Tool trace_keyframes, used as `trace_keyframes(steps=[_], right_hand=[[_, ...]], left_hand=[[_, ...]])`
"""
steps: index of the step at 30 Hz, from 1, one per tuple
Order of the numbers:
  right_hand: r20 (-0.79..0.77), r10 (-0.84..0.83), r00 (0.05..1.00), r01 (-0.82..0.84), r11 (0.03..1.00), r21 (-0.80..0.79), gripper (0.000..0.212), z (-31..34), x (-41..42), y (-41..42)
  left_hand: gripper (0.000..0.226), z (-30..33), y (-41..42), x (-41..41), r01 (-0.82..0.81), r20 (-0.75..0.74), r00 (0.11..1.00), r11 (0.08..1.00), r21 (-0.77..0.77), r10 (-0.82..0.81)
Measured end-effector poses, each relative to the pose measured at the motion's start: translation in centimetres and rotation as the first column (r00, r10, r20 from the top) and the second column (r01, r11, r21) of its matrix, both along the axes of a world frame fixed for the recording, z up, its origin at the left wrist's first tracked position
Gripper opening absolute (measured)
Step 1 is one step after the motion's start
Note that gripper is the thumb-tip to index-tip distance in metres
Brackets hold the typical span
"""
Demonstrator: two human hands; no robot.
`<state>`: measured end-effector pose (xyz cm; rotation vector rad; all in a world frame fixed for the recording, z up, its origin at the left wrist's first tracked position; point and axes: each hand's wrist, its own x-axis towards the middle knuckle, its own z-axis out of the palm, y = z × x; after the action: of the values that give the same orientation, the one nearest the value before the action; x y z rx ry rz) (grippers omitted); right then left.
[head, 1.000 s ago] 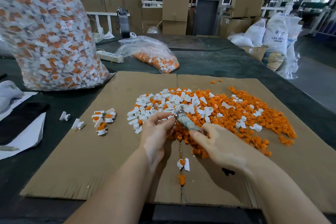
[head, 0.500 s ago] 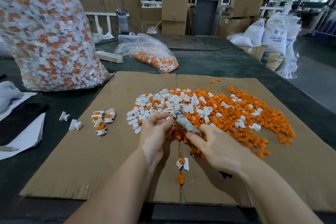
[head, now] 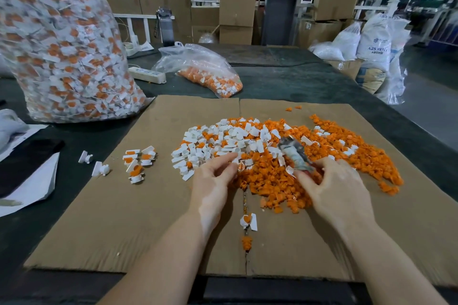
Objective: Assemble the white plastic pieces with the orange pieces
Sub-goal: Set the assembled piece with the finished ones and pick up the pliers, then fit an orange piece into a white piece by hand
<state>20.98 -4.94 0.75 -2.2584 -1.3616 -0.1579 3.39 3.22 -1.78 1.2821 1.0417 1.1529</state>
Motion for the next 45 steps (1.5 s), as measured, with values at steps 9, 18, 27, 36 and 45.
trace_keyframes(steps=[9, 18, 27, 36, 45], right_hand=[[0.343, -0.15, 0.927, 0.224, 0.957, -0.186, 0.067, -1.6, 1.7, 0.6], [0.095, 0.555, 0.827, -0.559, 0.788, 0.259, 0.019, -2.1, -5.2, 2.4], [0.052, 0.504, 0.862, -0.483, 0.787, 0.383, 0.005, -2.7, -5.0, 2.5], [0.056, 0.443, 0.895, -0.413, 0.773, 0.481, 0.007, -2.9, -4.8, 2.3], [0.098, 0.444, 0.891, -0.434, 0.764, 0.478, 0.005, -3.1, -4.9, 2.3]], left_hand=[[0.028, 0.0, -0.4, 0.1, -0.004, -0.161, 0.987, 0.991, 0.137, 0.026], [0.023, 0.4, -0.9, 0.0, 0.102, -0.159, 0.984, 0.987, 0.126, -0.081], [0.027, 0.1, -1.1, 0.2, 0.197, -0.37, 0.924, 0.95, 0.241, -0.098], [0.016, 0.3, 1.9, -4.2, -0.26, -0.36, 0.854, 0.908, 0.328, 0.374], [0.02, 0.2, 4.1, -9.1, -0.355, -0.782, 0.395, 0.865, 0.355, 0.483]])
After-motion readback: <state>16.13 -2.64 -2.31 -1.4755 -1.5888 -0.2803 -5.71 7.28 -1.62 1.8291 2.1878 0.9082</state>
